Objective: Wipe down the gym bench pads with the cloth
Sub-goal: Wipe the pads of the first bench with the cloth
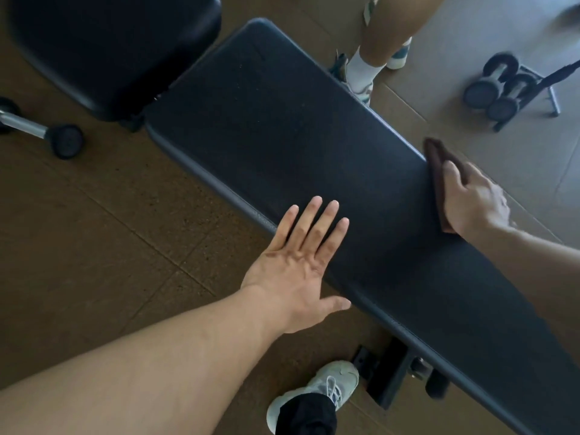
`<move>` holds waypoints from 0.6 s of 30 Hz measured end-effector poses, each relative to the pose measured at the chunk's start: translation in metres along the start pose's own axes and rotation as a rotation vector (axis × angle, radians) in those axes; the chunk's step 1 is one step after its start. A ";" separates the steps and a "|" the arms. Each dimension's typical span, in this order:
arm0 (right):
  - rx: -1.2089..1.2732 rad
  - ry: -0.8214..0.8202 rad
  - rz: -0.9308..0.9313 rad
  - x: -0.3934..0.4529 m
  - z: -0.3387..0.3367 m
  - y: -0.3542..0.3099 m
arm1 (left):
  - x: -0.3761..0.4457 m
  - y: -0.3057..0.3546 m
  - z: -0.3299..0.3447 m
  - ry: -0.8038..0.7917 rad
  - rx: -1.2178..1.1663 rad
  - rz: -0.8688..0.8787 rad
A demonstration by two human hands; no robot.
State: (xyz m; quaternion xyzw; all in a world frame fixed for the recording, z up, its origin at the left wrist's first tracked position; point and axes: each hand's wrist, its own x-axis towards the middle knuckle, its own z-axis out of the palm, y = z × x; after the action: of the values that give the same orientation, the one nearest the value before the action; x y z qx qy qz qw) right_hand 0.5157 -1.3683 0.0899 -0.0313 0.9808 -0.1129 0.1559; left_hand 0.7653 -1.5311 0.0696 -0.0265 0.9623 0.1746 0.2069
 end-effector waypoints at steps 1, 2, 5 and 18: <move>0.018 0.032 0.023 -0.003 0.003 0.001 | 0.000 -0.001 0.000 0.003 -0.004 0.008; 0.033 0.073 0.031 -0.005 0.008 -0.002 | 0.000 -0.002 0.001 0.006 -0.016 0.017; 0.036 0.231 -0.011 -0.013 0.032 -0.022 | -0.003 -0.004 0.000 0.064 -0.122 0.054; -0.260 0.077 -0.952 -0.155 0.109 -0.123 | -0.141 -0.129 0.049 0.308 -0.383 -0.406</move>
State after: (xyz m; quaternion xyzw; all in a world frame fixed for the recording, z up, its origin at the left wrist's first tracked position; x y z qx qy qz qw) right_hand 0.7002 -1.4963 0.0637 -0.4908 0.8687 -0.0492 0.0454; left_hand 0.9288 -1.6385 0.0433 -0.2827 0.9069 0.3018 0.0805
